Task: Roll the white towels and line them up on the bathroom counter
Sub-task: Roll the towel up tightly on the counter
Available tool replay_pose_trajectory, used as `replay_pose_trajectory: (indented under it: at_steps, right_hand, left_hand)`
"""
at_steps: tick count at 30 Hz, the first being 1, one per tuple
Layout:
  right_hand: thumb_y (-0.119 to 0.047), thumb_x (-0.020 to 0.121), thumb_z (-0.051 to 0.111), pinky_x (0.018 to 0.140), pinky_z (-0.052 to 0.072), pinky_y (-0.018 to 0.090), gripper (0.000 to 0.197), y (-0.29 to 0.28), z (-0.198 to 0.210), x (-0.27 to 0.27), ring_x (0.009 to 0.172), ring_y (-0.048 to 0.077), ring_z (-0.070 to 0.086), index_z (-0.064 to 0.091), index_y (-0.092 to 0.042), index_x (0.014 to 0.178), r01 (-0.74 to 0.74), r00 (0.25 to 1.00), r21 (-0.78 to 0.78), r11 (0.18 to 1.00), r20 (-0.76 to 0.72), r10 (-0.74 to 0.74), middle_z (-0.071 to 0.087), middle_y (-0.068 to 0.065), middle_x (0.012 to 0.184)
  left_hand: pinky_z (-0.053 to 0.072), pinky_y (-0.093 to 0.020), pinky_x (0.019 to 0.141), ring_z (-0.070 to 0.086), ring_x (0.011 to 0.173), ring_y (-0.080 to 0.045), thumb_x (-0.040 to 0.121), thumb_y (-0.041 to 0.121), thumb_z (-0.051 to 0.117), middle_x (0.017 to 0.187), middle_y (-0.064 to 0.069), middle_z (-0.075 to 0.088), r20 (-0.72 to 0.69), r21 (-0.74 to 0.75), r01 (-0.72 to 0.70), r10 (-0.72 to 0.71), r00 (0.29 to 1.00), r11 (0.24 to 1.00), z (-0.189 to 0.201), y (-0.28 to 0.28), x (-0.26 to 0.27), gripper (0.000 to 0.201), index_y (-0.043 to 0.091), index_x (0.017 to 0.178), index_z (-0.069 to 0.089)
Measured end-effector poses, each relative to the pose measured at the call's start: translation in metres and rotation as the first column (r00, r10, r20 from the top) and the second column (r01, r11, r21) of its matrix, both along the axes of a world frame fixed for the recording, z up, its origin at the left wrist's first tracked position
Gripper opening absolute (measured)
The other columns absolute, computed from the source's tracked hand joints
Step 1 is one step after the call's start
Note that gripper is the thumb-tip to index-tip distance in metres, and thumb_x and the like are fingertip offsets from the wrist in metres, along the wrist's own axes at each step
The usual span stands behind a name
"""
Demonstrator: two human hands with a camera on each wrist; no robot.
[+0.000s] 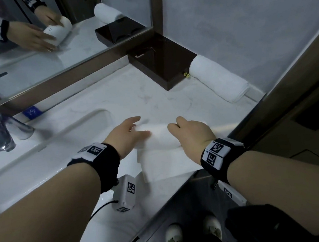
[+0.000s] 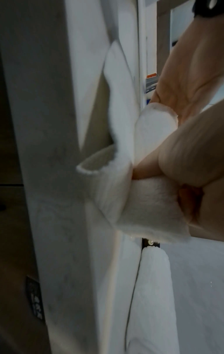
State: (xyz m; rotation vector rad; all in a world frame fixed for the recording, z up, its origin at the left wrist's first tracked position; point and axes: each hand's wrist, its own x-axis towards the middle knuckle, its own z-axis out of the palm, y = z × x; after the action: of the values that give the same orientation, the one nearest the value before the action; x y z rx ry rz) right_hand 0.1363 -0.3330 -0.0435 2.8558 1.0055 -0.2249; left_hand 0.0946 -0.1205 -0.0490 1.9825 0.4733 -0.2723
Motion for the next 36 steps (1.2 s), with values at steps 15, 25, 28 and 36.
replay_pose_trajectory:
  at_steps: [15,25,28,36]
  right_hand:
    - [-0.024,0.082,0.057,0.062,0.047,0.034,0.02,-0.016,0.029,0.022,0.074,0.022,0.054,0.046,-0.021,0.098,0.189,0.914,0.238,0.953,-0.397,-0.082,0.046,-0.004,0.101]
    - [-0.054,0.064,0.081,0.086,0.048,0.037,0.071,-0.007,0.04,0.037,0.105,0.02,0.052,0.053,-0.025,0.123,0.055,0.877,-0.095,0.994,-0.471,-0.093,0.049,-0.005,0.112]
    - [-0.048,0.069,0.08,0.067,0.045,0.033,0.075,-0.011,0.033,0.032,0.095,0.021,0.053,0.04,-0.024,0.128,0.055,0.817,-0.085,0.995,-0.568,-0.094,0.05,-0.004,0.112]
    - [-0.026,0.077,0.079,0.07,0.051,0.039,0.064,-0.007,0.024,0.027,0.082,0.024,0.055,0.034,-0.018,0.122,0.029,0.831,-0.028,0.999,-0.555,-0.04,0.047,-0.006,0.086]
  left_hand:
    - [0.034,-0.026,0.054,0.048,0.069,-0.01,0.067,0.03,0.077,0.086,0.009,0.05,-0.091,0.484,0.329,-0.328,0.94,0.81,0.0,-0.01,0.002,0.038,0.025,0.081,0.042]
    - [0.045,-0.033,0.081,0.042,0.096,-0.017,0.071,0.036,0.073,0.101,0.007,0.041,-0.172,0.732,0.48,-0.55,0.817,0.484,-0.004,-0.025,-0.005,0.041,0.025,0.092,0.041]
    - [0.047,-0.034,0.082,0.041,0.101,-0.02,0.071,0.042,0.069,0.106,0.003,0.04,-0.165,0.759,0.466,-0.558,0.813,0.455,-0.008,-0.029,-0.01,0.044,0.023,0.102,0.045]
    - [0.033,-0.025,0.085,0.053,0.098,-0.019,0.068,0.055,0.067,0.118,0.01,0.051,-0.11,0.699,0.495,-0.607,0.787,0.516,-0.005,-0.025,-0.019,0.078,0.029,0.13,0.028]
